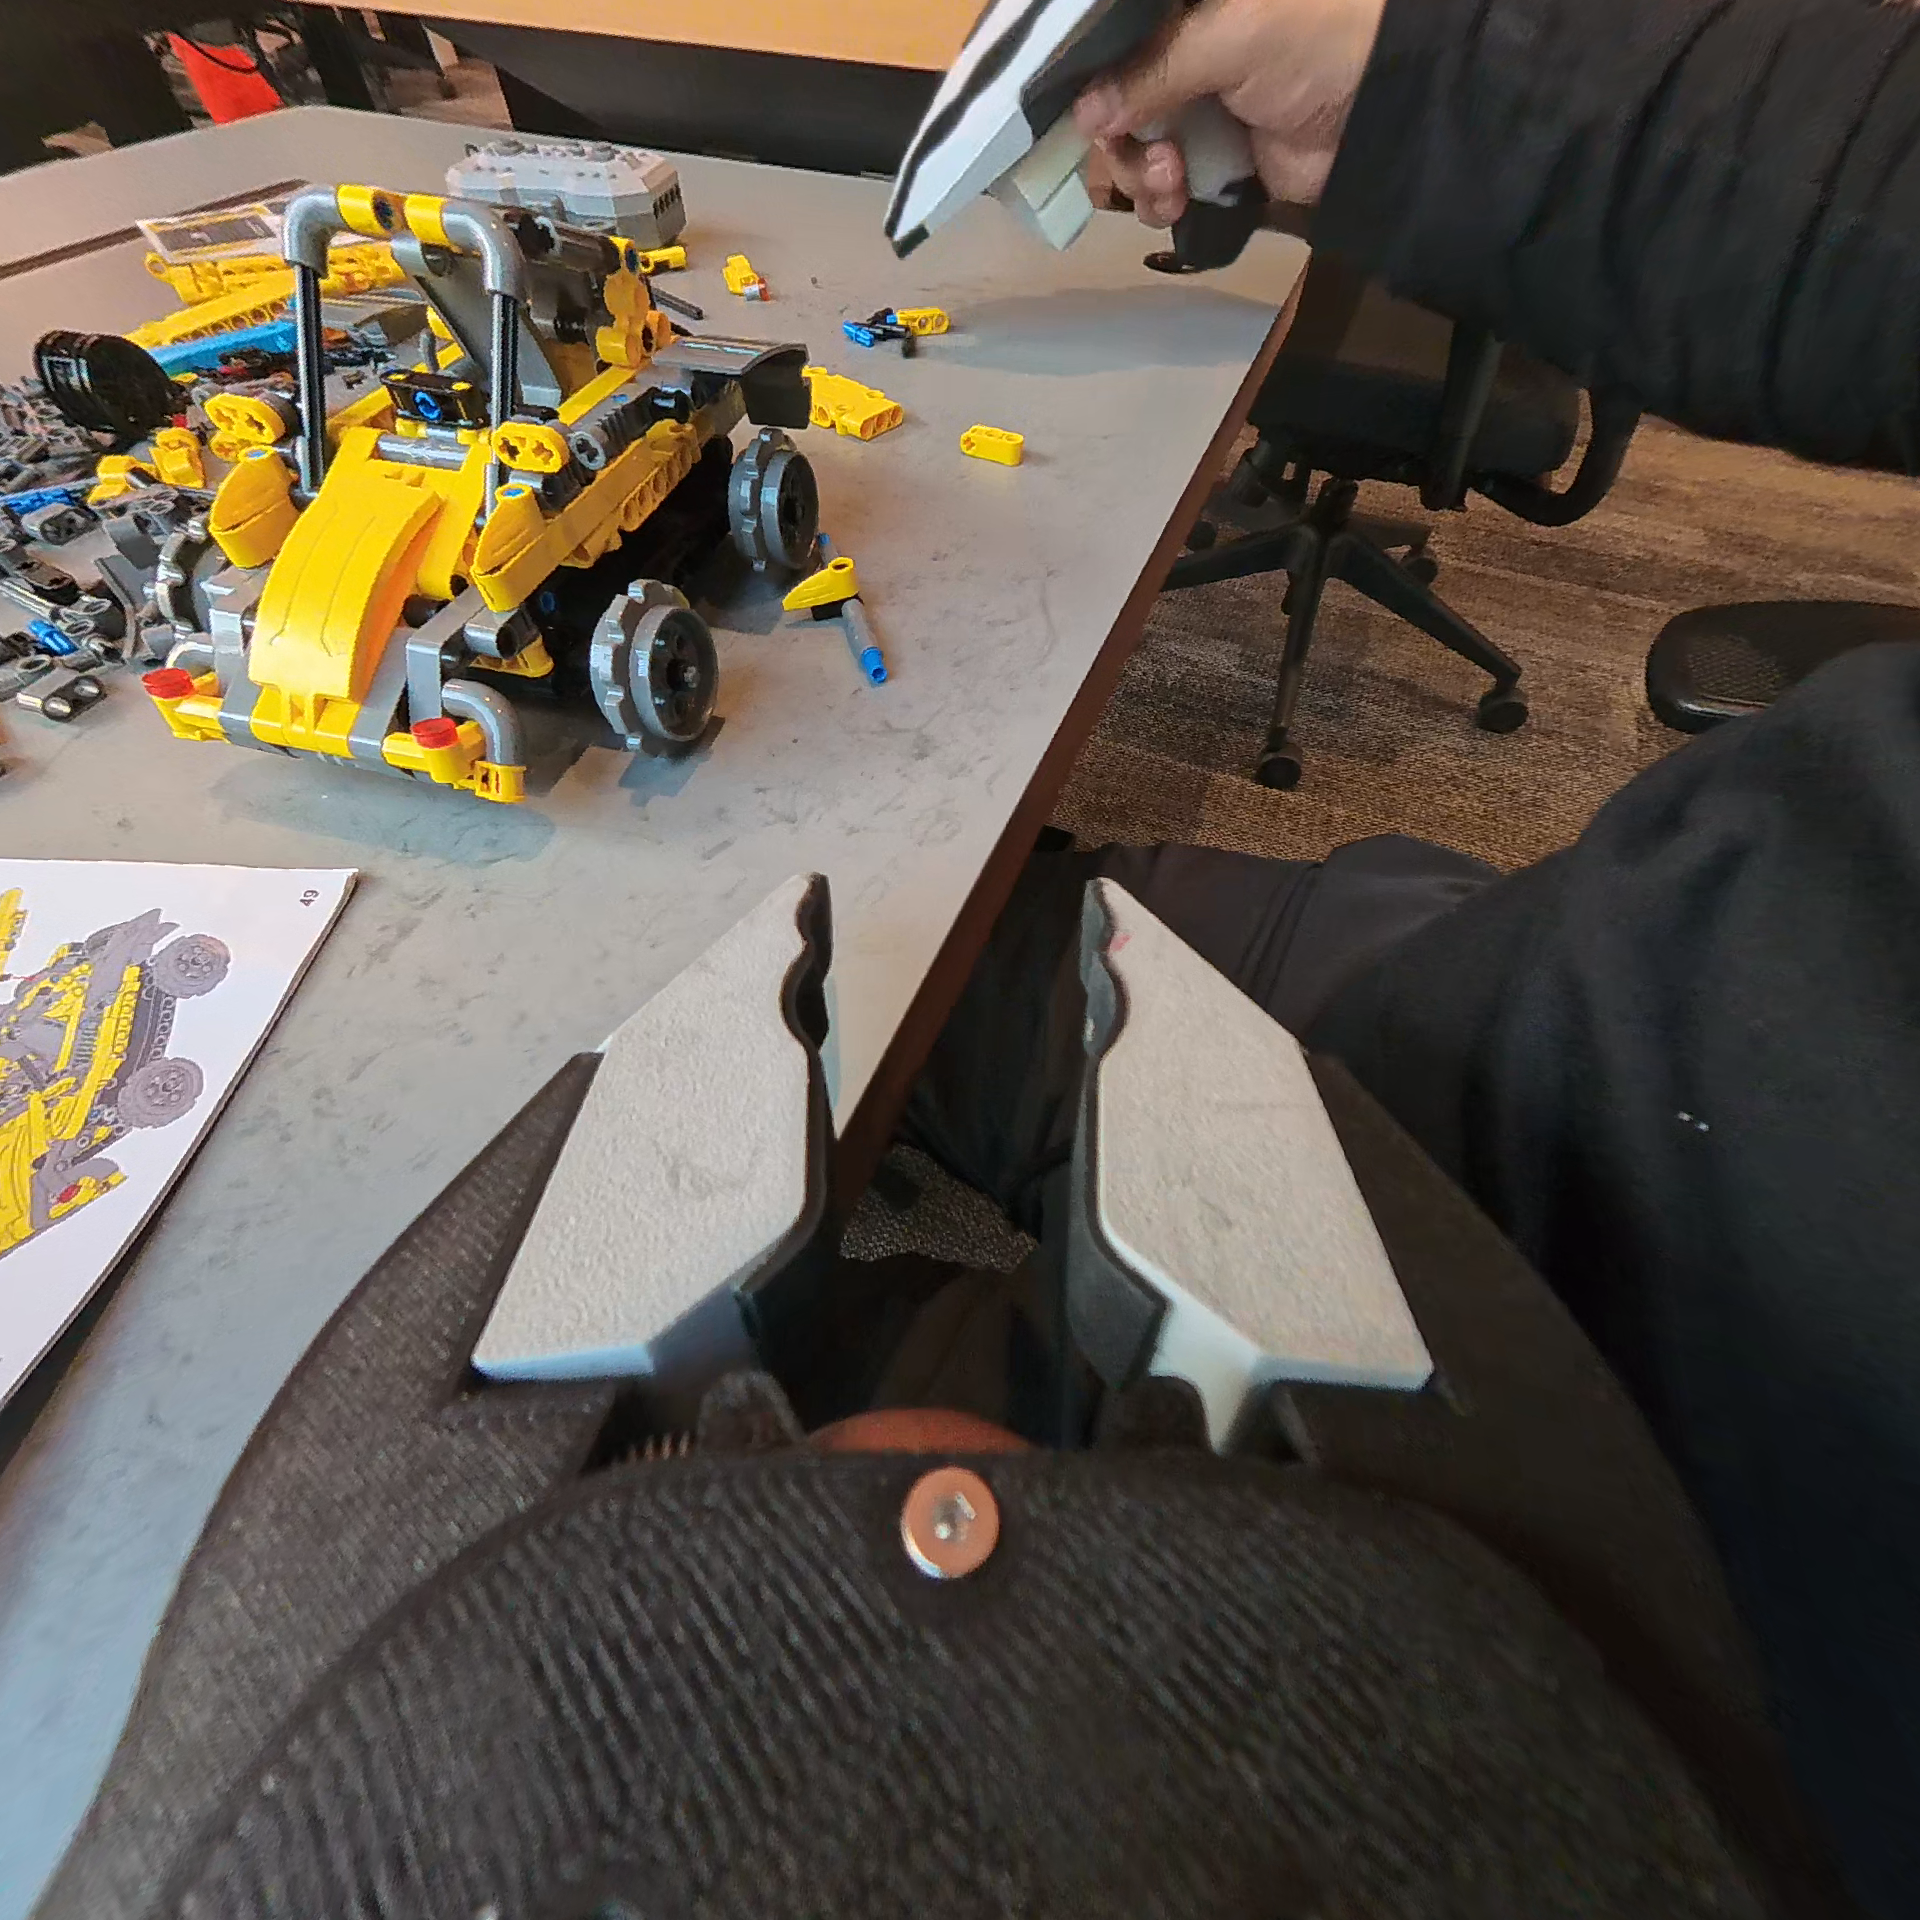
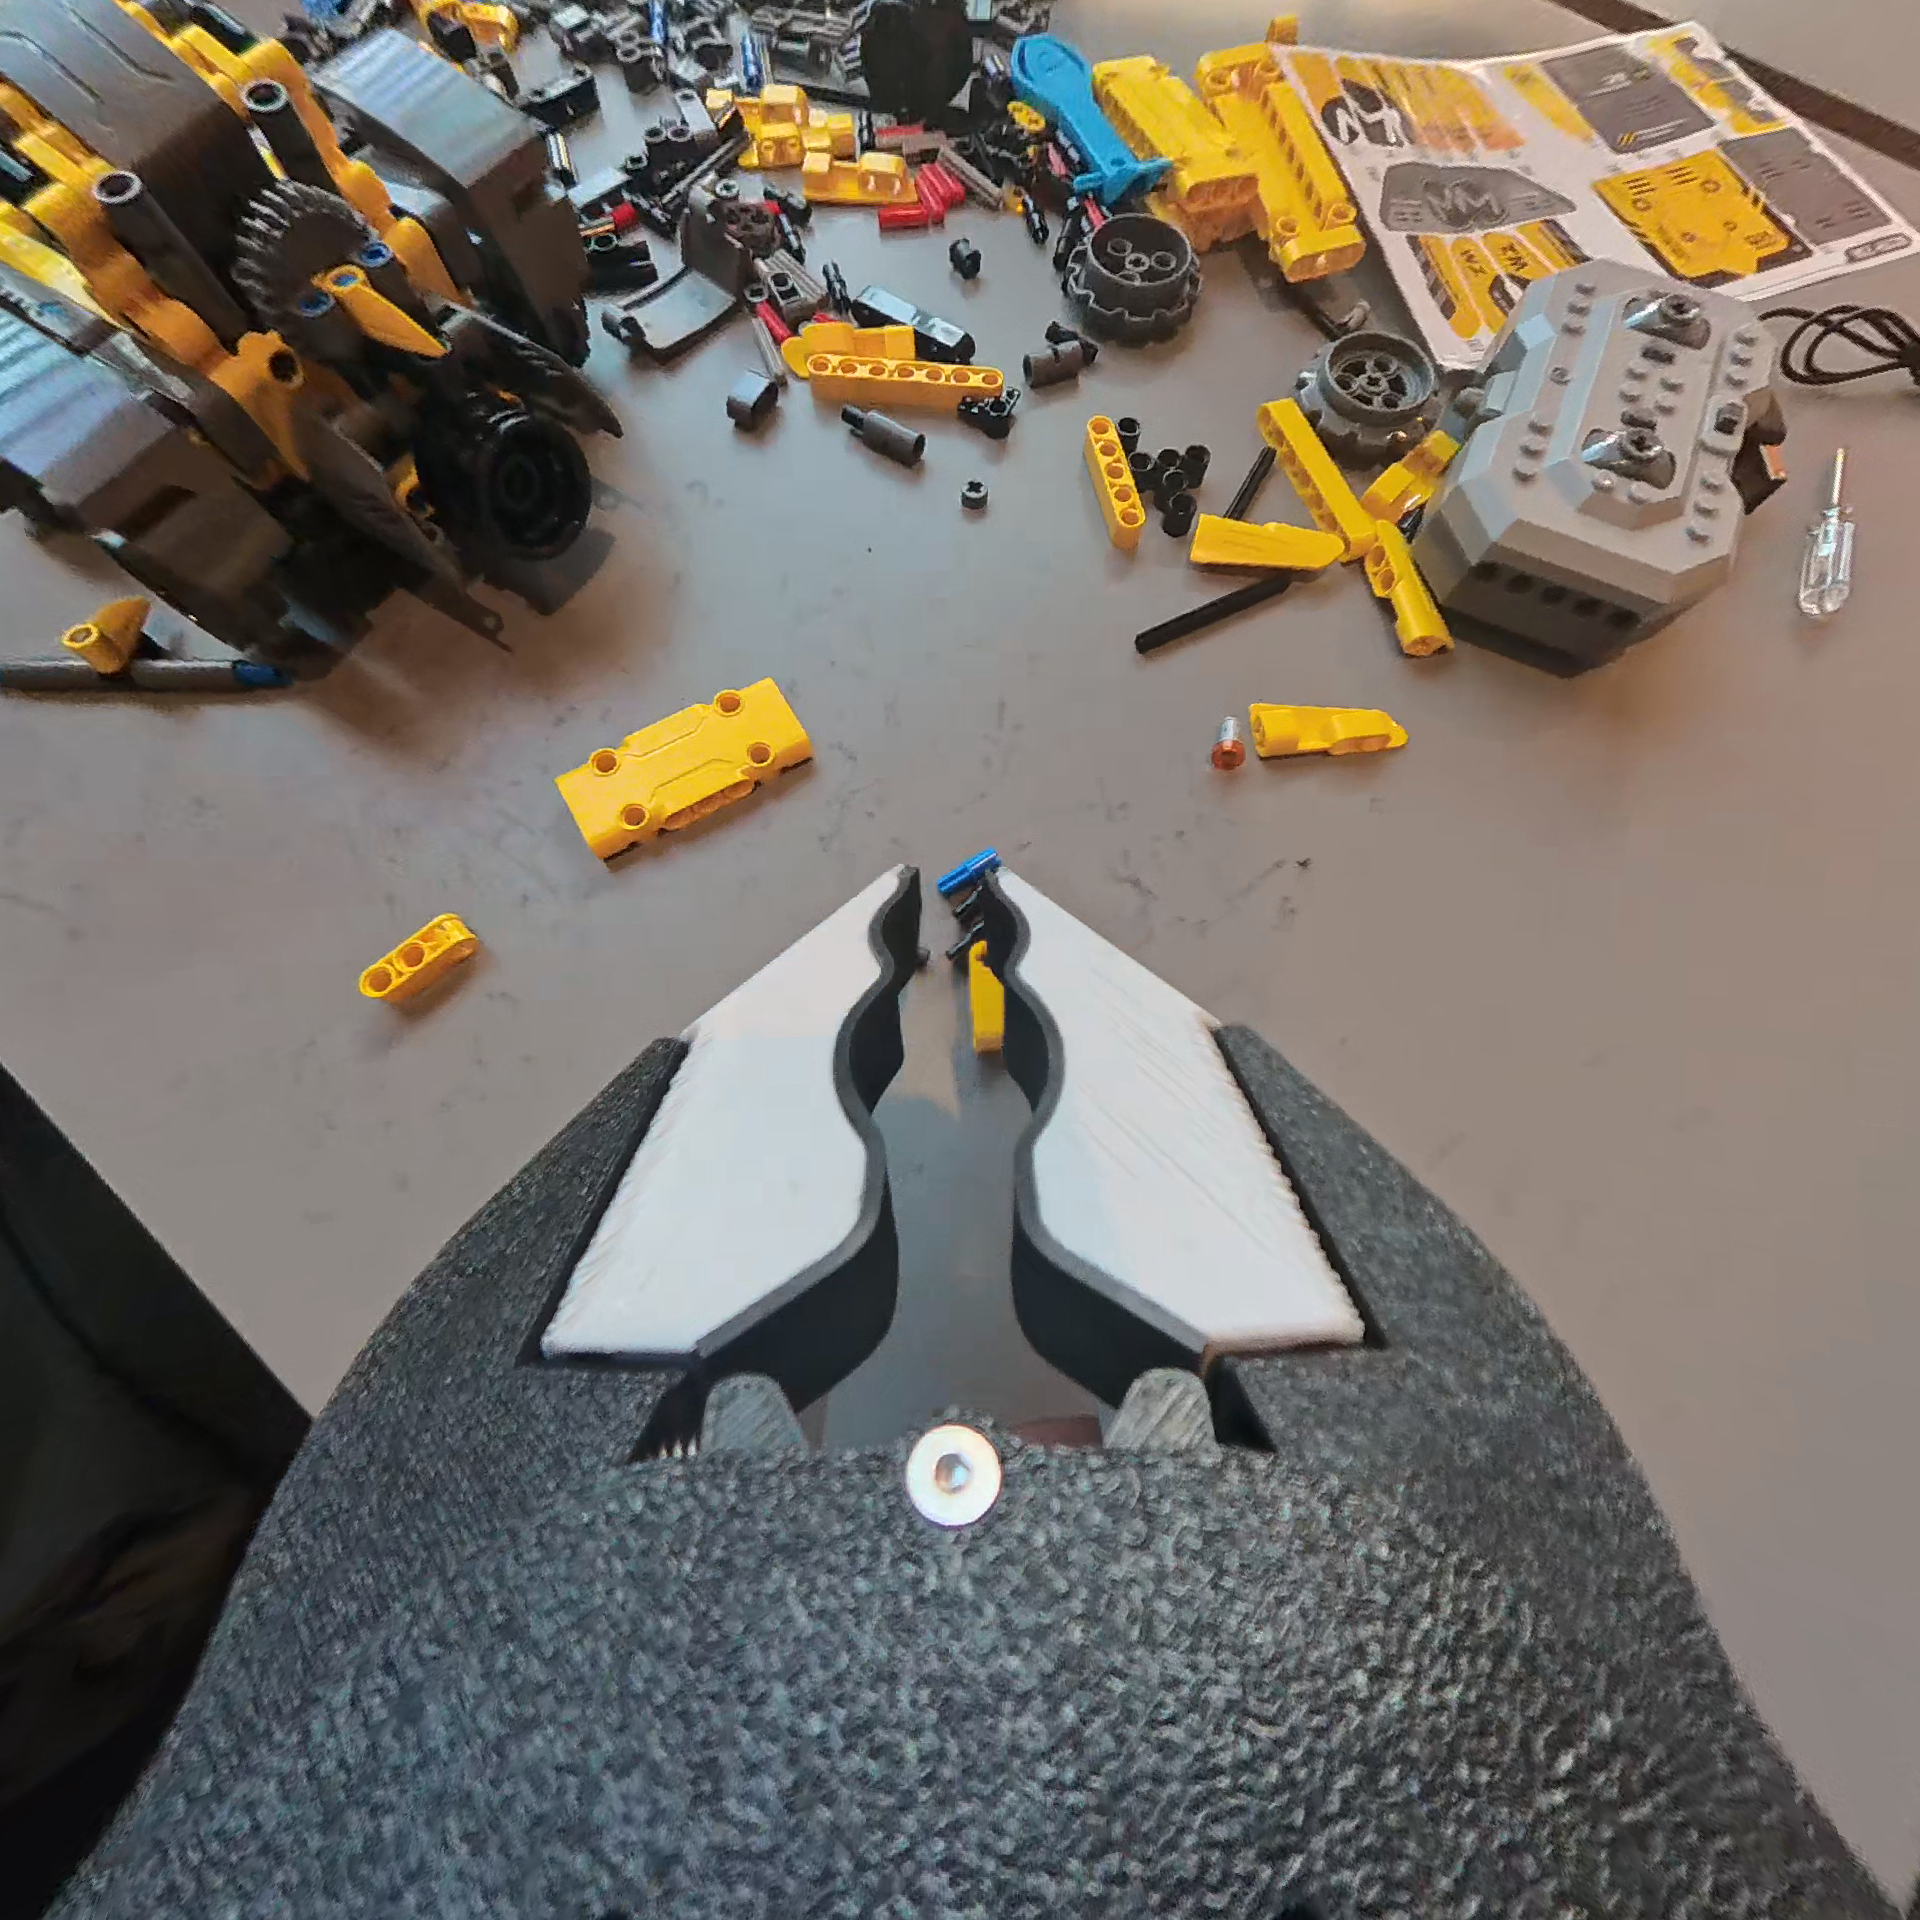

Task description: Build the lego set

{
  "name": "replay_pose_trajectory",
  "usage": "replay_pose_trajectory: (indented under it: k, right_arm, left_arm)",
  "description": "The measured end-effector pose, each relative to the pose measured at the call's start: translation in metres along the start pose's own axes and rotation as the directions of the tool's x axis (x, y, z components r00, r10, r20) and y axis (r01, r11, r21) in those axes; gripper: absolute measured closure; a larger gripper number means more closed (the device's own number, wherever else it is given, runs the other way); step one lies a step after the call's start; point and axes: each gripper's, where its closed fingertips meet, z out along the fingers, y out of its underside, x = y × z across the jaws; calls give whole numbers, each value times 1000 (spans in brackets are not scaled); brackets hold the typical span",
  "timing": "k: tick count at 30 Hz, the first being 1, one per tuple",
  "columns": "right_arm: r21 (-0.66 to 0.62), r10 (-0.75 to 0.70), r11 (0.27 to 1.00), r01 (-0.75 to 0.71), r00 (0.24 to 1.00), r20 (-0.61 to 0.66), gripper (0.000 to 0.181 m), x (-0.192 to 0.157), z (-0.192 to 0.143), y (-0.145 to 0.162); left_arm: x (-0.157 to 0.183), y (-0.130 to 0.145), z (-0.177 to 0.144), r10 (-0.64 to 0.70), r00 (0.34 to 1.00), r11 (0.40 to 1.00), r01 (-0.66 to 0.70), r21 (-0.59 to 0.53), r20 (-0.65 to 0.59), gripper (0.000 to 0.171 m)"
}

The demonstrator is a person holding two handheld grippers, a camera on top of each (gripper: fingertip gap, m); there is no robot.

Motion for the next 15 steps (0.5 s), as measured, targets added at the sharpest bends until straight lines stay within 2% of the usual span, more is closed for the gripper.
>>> replay_pose_trajectory:
  k: [6, 10, 15]
  right_arm:
    - [57, -44, 997, 45, 999, -20, 162, -15, -1, 3]
    - [183, 6, 983, -4, 1000, -10, 156, -13, -2, -13]
    - [179, -45, 983, 48, 999, -21, 154, -20, 1, -13]
  left_arm:
    - [2, -8, -3, -39, 999, 999, 40, 31, -25, 123]
    - [-16, -18, -16, -66, 998, 994, 65, 86, 15, 123]
    - [-24, 0, -20, 49, 996, 999, -49, 0, 77, 121]
